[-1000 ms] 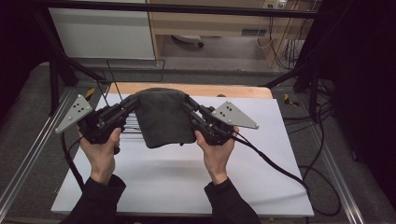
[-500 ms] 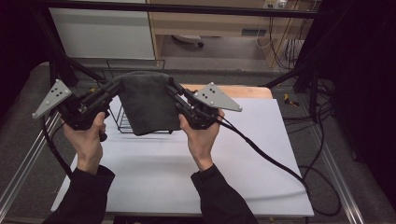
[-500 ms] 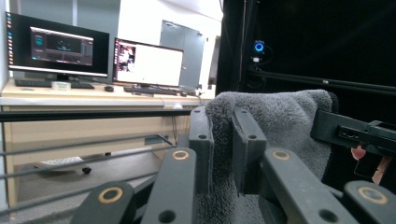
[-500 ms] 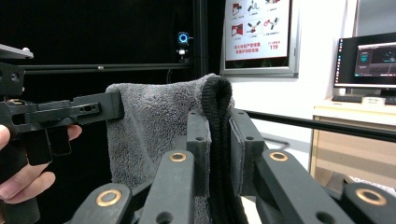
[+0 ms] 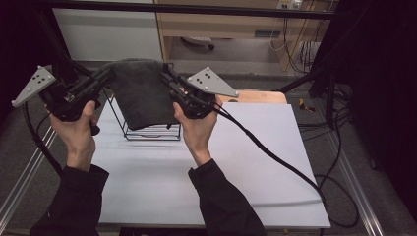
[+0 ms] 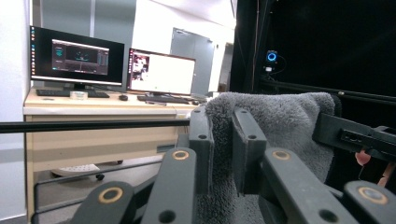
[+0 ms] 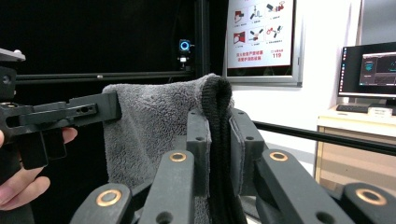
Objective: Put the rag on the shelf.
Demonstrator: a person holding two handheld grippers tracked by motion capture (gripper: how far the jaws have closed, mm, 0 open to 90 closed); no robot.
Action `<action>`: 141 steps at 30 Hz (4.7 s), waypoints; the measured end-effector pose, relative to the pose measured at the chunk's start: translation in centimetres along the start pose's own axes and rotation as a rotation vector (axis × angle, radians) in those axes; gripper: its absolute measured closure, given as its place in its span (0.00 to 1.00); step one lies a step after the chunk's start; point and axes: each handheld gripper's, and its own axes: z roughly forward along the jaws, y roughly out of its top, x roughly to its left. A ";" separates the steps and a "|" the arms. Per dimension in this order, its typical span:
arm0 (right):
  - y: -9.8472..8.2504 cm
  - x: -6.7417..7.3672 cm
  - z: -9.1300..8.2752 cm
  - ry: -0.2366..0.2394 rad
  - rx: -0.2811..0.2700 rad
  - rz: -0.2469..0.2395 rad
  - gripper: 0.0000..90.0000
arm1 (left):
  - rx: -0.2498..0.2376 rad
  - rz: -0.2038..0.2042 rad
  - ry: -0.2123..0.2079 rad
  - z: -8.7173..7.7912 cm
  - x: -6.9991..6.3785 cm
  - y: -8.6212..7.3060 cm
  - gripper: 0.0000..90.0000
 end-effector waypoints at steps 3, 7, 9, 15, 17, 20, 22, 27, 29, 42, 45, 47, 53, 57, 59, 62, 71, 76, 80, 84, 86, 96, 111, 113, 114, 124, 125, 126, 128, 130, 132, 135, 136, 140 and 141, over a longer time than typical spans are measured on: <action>0.3 -0.1 0.6 -0.002 -0.001 0.006 0.90 | 0.004 0.002 0.006 0.3 0.4 0.6 0.89; 0.7 -0.3 1.2 -0.008 -0.002 0.004 0.90 | 0.010 0.009 0.018 0.8 0.8 1.4 0.89; 1.1 -0.3 1.7 -0.011 -0.010 0.008 0.90 | 0.007 0.009 0.019 1.0 1.0 1.8 0.89; 2.0 -0.3 2.6 -0.011 -0.020 0.005 0.90 | -0.006 0.006 0.023 1.3 1.6 3.1 0.89; 2.4 -0.4 2.9 -0.012 -0.024 0.004 0.90 | -0.007 0.013 0.028 1.5 1.8 3.5 0.89; 3.1 -0.3 3.6 -0.012 -0.034 0.000 0.90 | -0.016 0.015 0.030 1.6 2.1 4.1 0.89; 3.3 -0.3 3.9 -0.012 -0.037 -0.006 0.90 | -0.022 0.017 0.037 1.7 2.3 4.5 0.89; 4.7 0.1 5.1 -0.004 -0.048 -0.024 0.90 | -0.047 0.015 0.041 1.7 3.0 5.7 0.89; 4.8 0.2 5.3 -0.004 -0.048 -0.023 0.90 | -0.049 0.006 0.044 1.7 3.4 6.0 0.89; 6.3 0.3 8.3 0.009 -0.060 -0.021 0.90 | -0.062 0.010 0.081 2.4 5.4 7.7 0.89; 6.4 0.2 8.7 0.006 -0.060 -0.020 0.90 | -0.060 0.008 0.087 2.8 5.7 8.0 0.89; 6.4 0.0 9.0 0.007 -0.061 -0.016 0.90 | -0.063 0.009 0.092 3.1 5.9 8.1 0.89; 6.5 -0.7 9.8 -0.002 -0.061 -0.013 0.90 | -0.051 0.011 0.103 4.0 6.3 8.4 0.89; 6.5 -1.2 10.1 -0.009 -0.056 -0.017 0.90 | -0.043 0.007 0.107 4.8 6.7 8.4 0.89; 6.4 -1.4 10.2 -0.012 -0.052 -0.020 0.90 | -0.038 0.006 0.109 5.1 6.8 8.3 0.89; 6.3 -1.6 10.4 -0.016 -0.045 -0.020 0.90 | -0.031 0.011 0.115 5.5 7.0 8.1 0.89; 5.4 -2.4 11.3 -0.035 -0.012 -0.021 0.90 | 0.000 0.001 0.121 6.6 8.1 7.2 0.89; 4.8 -2.6 11.6 -0.040 0.003 -0.032 0.90 | 0.022 0.000 0.124 7.0 8.6 6.7 0.89; 4.4 -2.8 11.6 -0.044 0.014 -0.028 0.90 | 0.035 0.013 0.122 7.0 8.5 6.5 0.89; 3.9 -3.1 11.6 -0.048 0.029 -0.025 0.90 | 0.039 0.015 0.121 7.1 8.4 6.0 0.89; 3.7 -3.1 11.5 -0.044 0.035 -0.020 0.90 | 0.046 0.013 0.117 7.1 8.6 5.6 0.89; 2.3 -3.4 11.1 -0.046 0.077 -0.021 0.90 | 0.087 0.016 0.101 6.8 8.9 3.9 0.89; -0.3 -3.6 10.4 -0.034 0.113 0.006 0.90 | 0.139 0.027 0.083 6.0 9.0 1.7 0.89; -0.6 -3.7 10.2 -0.030 0.114 0.009 0.90 | 0.143 0.028 0.079 5.9 8.9 1.6 0.89; -0.6 -3.7 10.2 -0.030 0.114 0.009 0.90 | 0.145 0.030 0.077 5.8 8.9 1.5 0.89; -1.2 -3.5 9.1 0.002 0.112 0.010 0.90 | 0.166 0.058 0.042 4.6 8.2 1.3 0.89; -1.3 -3.5 9.0 0.007 0.113 0.008 0.90 | 0.170 0.061 0.041 4.5 8.1 1.3 0.89; -1.4 -3.5 8.9 0.009 0.114 0.010 0.90 | 0.174 0.062 0.038 4.4 8.1 1.2 0.89; -1.6 -3.4 8.7 0.015 0.115 0.008 0.90 | 0.177 0.072 0.033 4.1 7.9 1.1 0.89; -1.8 -3.3 8.4 0.031 0.114 0.005 0.90 | 0.181 0.075 0.031 3.8 7.8 1.1 0.89; -1.8 -3.2 8.2 0.038 0.117 -0.006 0.90 | 0.187 0.073 0.026 3.6 7.7 1.0 0.89; -1.8 -3.1 8.1 0.045 0.120 -0.019 0.90 | 0.185 0.075 0.018 3.2 7.6 1.0 0.89; -1.8 -3.1 8.1 0.045 0.120 -0.019 0.90 | 0.189 0.075 0.013 3.1 7.6 1.0 0.89; -1.8 -2.8 7.8 0.062 0.139 -0.050 0.90 | 0.206 0.075 0.010 2.5 7.5 0.7 0.89; -1.8 -2.8 7.8 0.062 0.139 -0.050 0.90 | 0.211 0.077 0.009 2.4 7.4 0.7 0.89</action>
